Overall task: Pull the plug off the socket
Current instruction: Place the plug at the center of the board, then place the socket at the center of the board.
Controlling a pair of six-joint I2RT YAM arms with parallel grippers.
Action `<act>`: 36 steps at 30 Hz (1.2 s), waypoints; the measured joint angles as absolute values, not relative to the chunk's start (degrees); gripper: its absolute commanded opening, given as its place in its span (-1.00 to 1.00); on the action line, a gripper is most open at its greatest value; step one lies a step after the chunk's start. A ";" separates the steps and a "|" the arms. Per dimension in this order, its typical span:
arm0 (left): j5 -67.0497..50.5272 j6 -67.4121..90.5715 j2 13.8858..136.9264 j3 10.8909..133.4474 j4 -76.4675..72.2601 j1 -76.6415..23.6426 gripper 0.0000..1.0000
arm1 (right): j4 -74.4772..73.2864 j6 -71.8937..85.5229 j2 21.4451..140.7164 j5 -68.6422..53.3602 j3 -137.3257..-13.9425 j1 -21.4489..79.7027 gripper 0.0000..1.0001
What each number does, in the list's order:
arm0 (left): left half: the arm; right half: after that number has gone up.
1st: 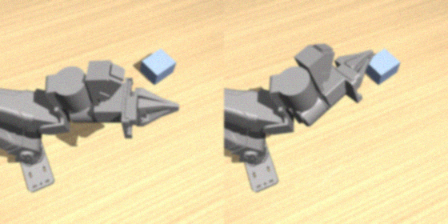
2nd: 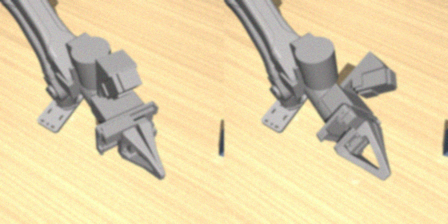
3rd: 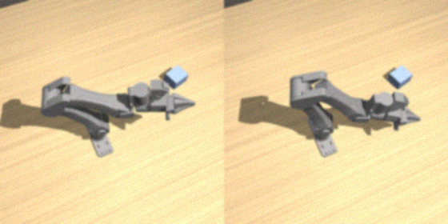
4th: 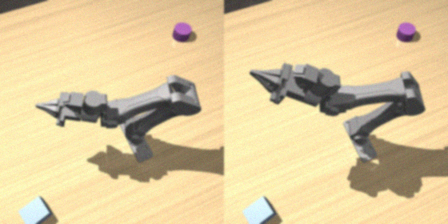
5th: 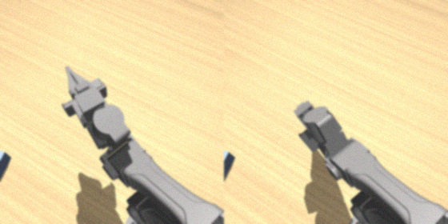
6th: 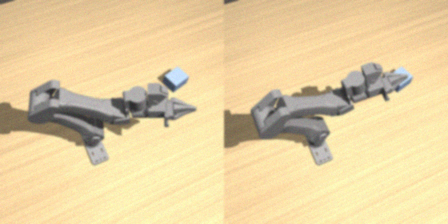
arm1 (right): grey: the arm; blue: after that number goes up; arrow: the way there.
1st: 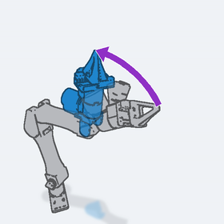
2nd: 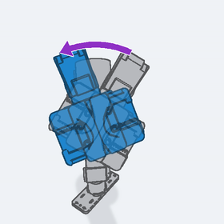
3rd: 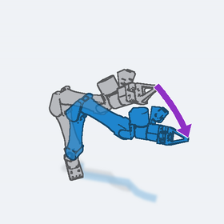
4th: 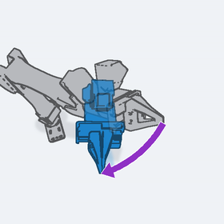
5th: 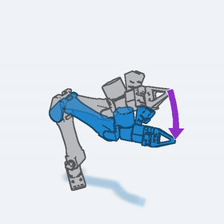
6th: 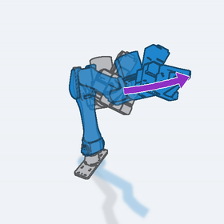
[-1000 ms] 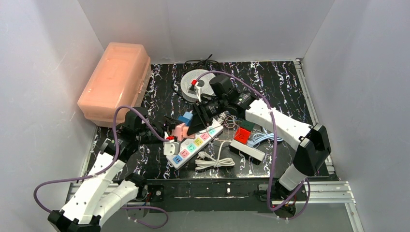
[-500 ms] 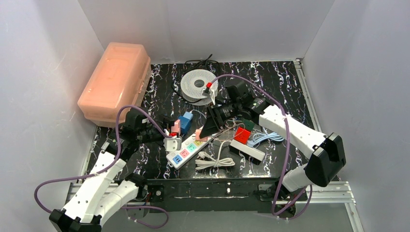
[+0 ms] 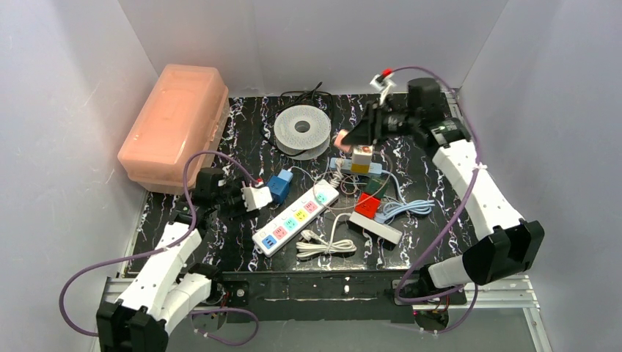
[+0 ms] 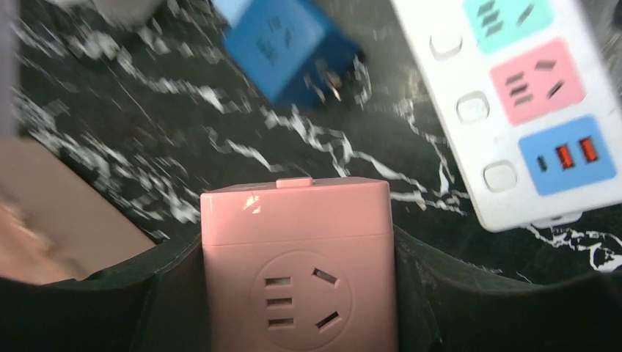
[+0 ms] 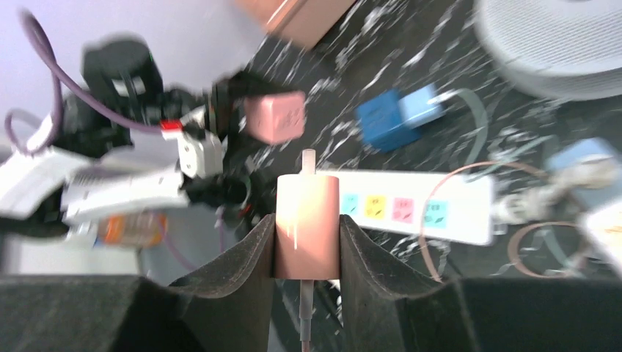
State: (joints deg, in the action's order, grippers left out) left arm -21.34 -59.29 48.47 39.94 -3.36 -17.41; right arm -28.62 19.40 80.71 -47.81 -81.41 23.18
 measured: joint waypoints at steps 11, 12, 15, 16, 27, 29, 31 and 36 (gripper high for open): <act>-19.66 -60.71 54.52 28.32 -5.02 -9.47 -1.00 | -27.00 26.83 81.43 -28.77 -84.23 3.29 -0.97; -19.64 -61.17 55.22 28.21 -5.10 -9.45 -1.00 | -27.05 26.92 82.08 -26.92 -84.23 2.83 -0.97; -19.42 -62.52 57.23 27.94 -5.69 -9.43 -1.00 | -27.22 27.35 85.36 -21.71 -84.23 1.39 -0.97; -19.29 -63.00 57.65 27.64 -6.00 -9.43 -1.00 | -27.40 27.62 86.63 -20.18 -84.20 0.89 -0.97; -19.66 -66.96 63.09 27.22 -13.63 -7.75 -0.56 | -36.03 29.58 104.16 -0.67 -88.88 -7.90 -0.87; -19.75 -67.26 64.29 27.90 -14.26 -7.22 -0.24 | -37.71 29.67 107.77 0.58 -91.39 -8.40 -0.85; -19.90 -67.66 64.99 28.38 -14.31 -6.87 -0.08 | -38.92 29.76 110.45 1.41 -93.25 -8.75 -0.81; -20.34 -69.73 64.71 28.51 -13.30 -6.61 0.23 | -41.32 30.17 115.83 2.68 -98.26 -9.39 -0.68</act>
